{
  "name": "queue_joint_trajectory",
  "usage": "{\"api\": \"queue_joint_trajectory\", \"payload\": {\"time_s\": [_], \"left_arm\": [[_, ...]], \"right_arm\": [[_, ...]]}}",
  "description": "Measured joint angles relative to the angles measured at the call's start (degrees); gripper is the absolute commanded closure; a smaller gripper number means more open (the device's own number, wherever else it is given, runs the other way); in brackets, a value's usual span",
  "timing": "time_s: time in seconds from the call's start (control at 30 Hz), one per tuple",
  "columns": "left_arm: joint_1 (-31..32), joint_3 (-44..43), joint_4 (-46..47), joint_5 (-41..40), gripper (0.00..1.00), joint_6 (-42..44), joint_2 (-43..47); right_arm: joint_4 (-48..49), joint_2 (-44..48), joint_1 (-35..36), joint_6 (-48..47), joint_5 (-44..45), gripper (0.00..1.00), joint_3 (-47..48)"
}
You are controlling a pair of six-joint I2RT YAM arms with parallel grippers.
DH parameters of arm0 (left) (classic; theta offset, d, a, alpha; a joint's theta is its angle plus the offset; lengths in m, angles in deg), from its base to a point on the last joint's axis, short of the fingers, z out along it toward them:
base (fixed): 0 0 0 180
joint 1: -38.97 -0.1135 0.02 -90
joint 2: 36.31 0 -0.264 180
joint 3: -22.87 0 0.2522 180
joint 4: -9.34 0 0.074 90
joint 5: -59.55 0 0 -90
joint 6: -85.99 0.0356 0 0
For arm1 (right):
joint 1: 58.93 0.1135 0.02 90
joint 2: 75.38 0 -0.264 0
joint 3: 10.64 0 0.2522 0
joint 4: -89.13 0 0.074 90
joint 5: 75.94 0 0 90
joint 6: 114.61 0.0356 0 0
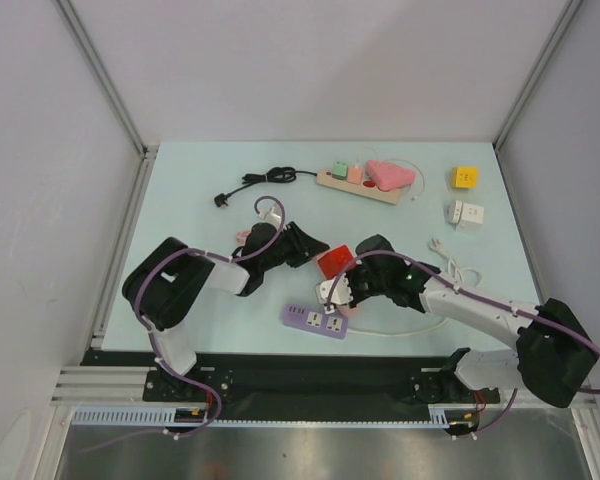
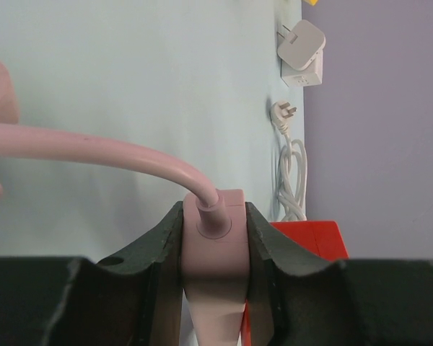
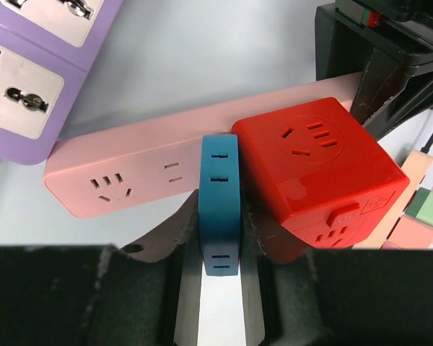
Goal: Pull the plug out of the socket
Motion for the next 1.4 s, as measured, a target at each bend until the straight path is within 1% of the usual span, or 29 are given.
{"api": "queue_joint_trajectory", "payload": {"time_s": [0.17, 0.4, 0.47, 0.57, 0.67, 0.83, 0.93, 1.13, 1.4], "left_arm": [[0.3, 0.0, 0.3, 0.5, 1.0, -1.3, 0.0], [0.9, -0.2, 0.9, 1.7, 1.0, -2.3, 0.0], [1.0, -0.4, 0.8, 1.7, 1.0, -2.1, 0.0], [0.5, -0.5, -1.3, 0.4, 1.0, 0.8, -0.1], [-0.5, -0.5, -2.4, 0.0, 1.0, 0.8, -0.1], [-0.8, -0.6, -2.6, -0.1, 1.0, 0.8, -0.1], [-0.8, -0.6, -2.5, 0.0, 1.0, 0.9, -0.1], [-0.8, -0.6, -2.0, 0.0, 1.0, 1.2, -0.1], [-0.9, -0.6, -0.4, 0.0, 1.0, 2.4, -0.1]], "right_arm": [[-2.3, 2.6, -0.2, -0.8, -0.1, 1.0, -0.3], [-5.4, 5.6, -2.8, -1.6, -3.5, 1.0, -0.3], [-5.7, 6.0, -3.5, -1.7, -4.0, 1.0, -0.3], [-7.9, 7.5, -5.2, -1.6, -3.4, 1.0, -0.2], [-9.3, 8.9, -6.9, -1.5, -2.8, 1.0, -0.2], [-10.8, 9.5, -8.0, -0.9, -3.0, 1.0, -0.2], [-10.9, 9.8, -9.8, 0.4, -3.0, 1.0, 0.0], [-9.2, 10.1, -17.9, 8.6, -3.4, 1.0, 1.8], [-3.1, 8.1, -34.2, 23.0, -5.9, 1.0, 3.2]]}}
